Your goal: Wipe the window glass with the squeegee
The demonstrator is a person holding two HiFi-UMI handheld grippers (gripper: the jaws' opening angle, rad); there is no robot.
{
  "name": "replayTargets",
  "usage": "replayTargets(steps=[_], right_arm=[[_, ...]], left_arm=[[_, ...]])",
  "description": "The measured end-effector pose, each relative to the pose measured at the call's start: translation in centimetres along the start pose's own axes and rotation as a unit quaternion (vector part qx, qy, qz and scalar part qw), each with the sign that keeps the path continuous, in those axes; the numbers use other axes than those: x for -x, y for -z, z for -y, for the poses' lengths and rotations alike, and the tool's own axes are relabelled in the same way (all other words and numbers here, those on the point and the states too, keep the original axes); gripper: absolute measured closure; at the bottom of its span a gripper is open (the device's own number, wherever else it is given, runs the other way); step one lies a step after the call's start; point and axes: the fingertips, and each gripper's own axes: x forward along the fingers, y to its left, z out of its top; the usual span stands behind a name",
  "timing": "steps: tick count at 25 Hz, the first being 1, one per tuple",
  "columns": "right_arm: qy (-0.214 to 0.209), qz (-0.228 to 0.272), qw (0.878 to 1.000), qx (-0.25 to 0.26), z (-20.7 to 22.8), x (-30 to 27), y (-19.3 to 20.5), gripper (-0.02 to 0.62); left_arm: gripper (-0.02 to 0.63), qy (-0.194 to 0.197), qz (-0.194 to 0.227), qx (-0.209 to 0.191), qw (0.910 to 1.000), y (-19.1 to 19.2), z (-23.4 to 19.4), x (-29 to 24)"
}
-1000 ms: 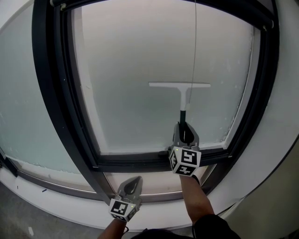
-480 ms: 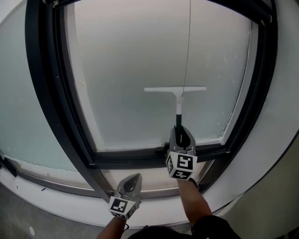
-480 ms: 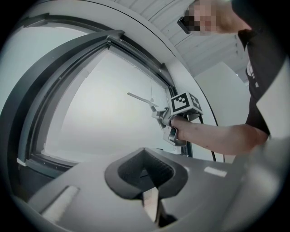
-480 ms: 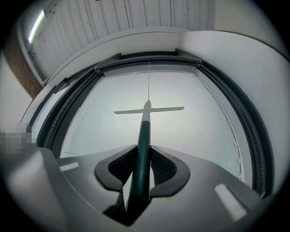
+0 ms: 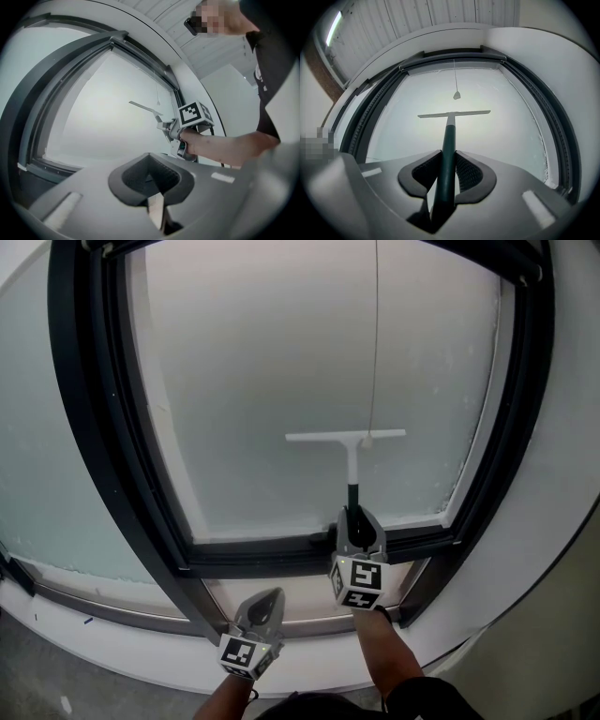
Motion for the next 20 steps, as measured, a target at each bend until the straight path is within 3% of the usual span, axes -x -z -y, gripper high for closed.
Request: replayTargets(steps=[16, 20], right_arm=[[0.000, -0.032, 0.999, -0.002, 0.1, 1.7, 3.5, 0.500], [0.002, -0.039, 0.999, -0.002, 0.1, 2.2, 4.2, 0.500]], left_arm=[[0.606, -0.003, -0.010, 0.009, 0.9999, 0.9, 0.5, 0.3], [0.606, -0.001, -0.019, -0.004, 0.9998, 1.0, 0.6, 0.6]])
